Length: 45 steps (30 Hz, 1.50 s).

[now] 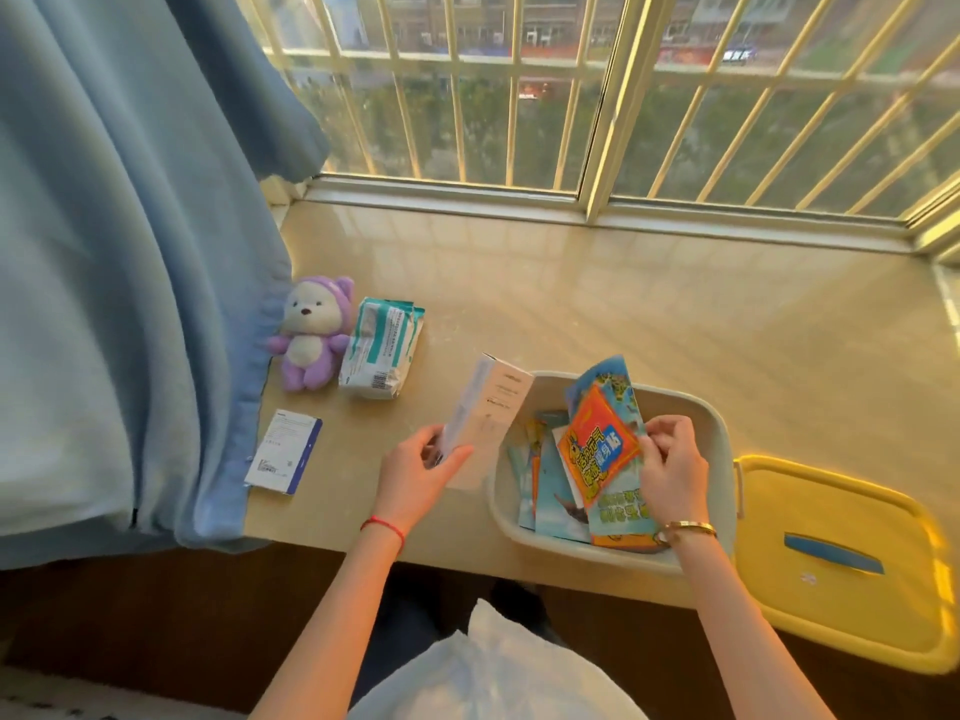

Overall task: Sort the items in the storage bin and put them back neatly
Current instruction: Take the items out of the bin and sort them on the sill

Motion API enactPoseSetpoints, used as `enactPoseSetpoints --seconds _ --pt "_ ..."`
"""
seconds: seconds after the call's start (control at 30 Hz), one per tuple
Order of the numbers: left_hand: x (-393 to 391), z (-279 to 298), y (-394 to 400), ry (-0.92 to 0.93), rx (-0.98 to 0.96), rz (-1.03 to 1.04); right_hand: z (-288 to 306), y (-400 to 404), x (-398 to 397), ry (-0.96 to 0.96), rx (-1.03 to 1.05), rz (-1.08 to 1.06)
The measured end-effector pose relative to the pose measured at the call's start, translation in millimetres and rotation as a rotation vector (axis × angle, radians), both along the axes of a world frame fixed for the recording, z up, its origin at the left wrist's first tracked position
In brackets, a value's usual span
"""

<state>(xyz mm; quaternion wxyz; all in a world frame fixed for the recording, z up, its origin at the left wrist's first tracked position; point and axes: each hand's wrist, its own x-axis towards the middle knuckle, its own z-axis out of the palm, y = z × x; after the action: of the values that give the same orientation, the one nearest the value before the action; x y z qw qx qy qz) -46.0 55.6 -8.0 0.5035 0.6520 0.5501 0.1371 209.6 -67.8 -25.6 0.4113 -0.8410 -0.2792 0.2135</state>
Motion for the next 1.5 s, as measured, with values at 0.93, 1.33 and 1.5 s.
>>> enactPoseSetpoints --seconds 0.93,1.33,1.5 --pt "-212.3 -124.1 112.6 0.085 -0.471 0.117 -94.6 118.9 -244.8 0.359 -0.147 -0.227" --pt "-182.2 -170.8 97.4 0.167 -0.51 0.115 -114.9 114.0 -235.4 0.035 -0.185 -0.102" --pt "-184.4 -170.2 98.9 0.234 -0.443 0.083 -105.6 117.8 -232.0 -0.104 -0.085 -0.113"
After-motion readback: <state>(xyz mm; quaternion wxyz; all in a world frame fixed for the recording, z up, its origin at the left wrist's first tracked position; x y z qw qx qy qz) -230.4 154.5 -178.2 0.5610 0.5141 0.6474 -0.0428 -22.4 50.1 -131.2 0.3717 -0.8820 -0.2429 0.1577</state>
